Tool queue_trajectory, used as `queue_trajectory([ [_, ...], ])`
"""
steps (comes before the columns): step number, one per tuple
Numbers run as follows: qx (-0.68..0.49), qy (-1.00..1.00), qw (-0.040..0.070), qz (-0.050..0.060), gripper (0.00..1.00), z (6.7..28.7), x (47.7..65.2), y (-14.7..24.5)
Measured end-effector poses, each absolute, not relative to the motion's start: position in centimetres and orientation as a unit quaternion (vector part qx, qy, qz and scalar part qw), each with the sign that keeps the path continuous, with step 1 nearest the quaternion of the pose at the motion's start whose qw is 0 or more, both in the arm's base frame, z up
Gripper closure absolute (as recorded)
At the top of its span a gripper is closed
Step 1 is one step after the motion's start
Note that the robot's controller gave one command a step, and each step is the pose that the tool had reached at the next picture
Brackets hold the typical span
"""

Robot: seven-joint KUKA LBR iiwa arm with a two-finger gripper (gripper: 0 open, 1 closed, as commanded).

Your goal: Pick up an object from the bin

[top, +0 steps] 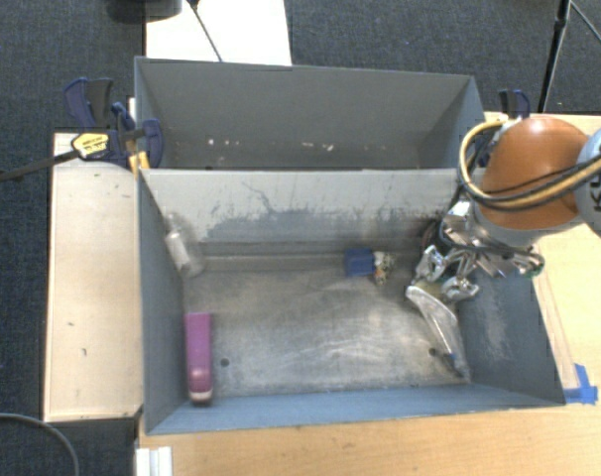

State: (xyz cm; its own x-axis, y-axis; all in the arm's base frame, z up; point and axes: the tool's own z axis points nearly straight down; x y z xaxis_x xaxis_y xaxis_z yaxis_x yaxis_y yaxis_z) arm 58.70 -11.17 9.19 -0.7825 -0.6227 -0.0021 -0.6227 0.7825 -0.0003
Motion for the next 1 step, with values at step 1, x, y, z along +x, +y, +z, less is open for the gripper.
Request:
queue_trajectory([
  [1, -0.328, 0.945, 0.004, -0.002, 1.0, 15.73, 58.92, -11.16],
])
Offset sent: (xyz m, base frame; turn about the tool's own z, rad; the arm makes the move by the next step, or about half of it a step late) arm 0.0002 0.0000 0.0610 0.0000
